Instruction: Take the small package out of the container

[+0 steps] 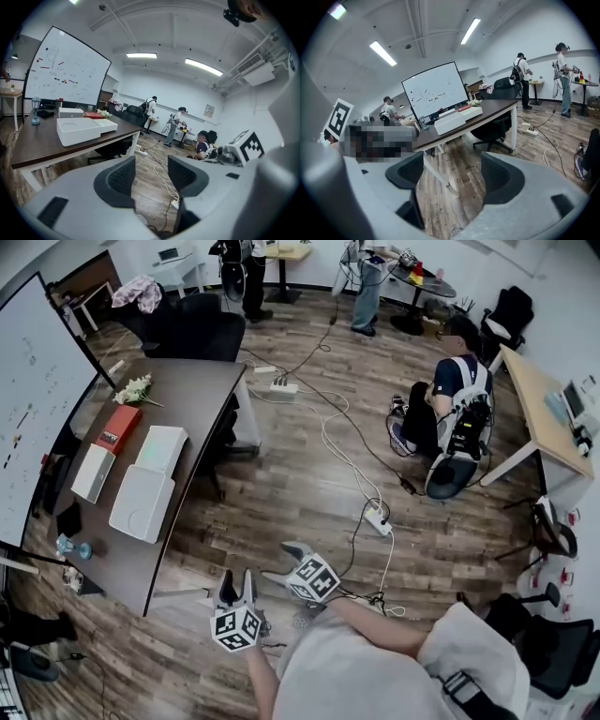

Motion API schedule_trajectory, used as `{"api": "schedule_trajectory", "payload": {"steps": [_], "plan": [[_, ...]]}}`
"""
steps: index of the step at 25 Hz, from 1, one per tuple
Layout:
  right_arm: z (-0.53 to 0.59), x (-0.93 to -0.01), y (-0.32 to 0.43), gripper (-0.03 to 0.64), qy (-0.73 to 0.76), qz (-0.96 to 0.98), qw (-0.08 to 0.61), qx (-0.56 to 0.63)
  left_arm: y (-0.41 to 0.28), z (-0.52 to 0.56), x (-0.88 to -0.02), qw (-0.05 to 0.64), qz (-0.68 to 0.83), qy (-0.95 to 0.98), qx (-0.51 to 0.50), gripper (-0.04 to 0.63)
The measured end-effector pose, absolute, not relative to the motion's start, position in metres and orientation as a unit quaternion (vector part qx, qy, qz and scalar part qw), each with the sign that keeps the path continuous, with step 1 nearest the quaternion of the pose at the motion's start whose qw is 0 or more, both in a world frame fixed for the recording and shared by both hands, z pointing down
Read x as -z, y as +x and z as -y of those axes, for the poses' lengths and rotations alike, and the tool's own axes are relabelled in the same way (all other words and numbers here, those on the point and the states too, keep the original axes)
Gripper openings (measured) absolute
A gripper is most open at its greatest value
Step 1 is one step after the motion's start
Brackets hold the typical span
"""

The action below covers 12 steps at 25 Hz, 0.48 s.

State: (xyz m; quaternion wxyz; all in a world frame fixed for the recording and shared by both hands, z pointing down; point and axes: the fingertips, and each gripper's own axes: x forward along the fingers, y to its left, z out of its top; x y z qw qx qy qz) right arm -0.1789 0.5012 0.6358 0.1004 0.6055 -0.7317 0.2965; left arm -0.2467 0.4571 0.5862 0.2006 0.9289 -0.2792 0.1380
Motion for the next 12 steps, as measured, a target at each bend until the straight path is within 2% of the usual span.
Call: {"api": "schedule_trajectory", "payload": {"steps": [12], "plan": [[-0.411, -0.624, -0.095, 0.428, 0.597, 0.743, 0.071, -0.294, -0.17, -0.364, -0.58, 0.188, 0.279, 0.932, -0.136, 0.207]]}}
